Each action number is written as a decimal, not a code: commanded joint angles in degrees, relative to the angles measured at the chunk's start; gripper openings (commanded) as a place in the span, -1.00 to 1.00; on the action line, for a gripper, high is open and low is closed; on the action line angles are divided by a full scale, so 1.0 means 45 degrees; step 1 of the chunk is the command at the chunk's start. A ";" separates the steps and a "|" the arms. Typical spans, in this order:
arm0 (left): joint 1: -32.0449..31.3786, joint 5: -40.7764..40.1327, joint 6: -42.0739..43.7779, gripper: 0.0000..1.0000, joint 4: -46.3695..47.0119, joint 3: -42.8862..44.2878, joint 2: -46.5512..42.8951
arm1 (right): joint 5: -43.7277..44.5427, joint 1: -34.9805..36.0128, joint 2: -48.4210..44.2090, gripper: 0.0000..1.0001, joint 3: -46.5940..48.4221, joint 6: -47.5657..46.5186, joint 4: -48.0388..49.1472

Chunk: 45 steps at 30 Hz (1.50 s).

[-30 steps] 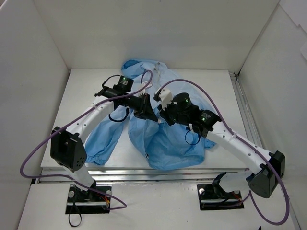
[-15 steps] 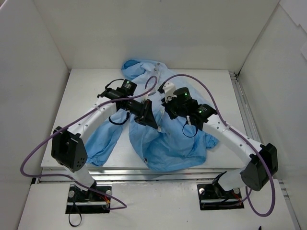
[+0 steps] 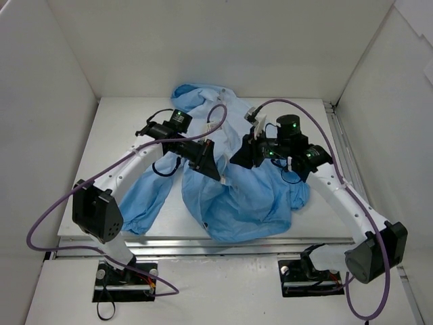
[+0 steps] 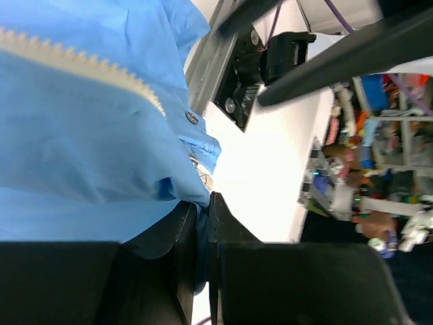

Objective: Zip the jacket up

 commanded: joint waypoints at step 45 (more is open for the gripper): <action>0.0207 0.1527 0.5467 -0.93 0.1640 0.1500 -0.1568 | -0.6469 -0.1119 0.2124 0.02 -0.0099 0.2707 0.3894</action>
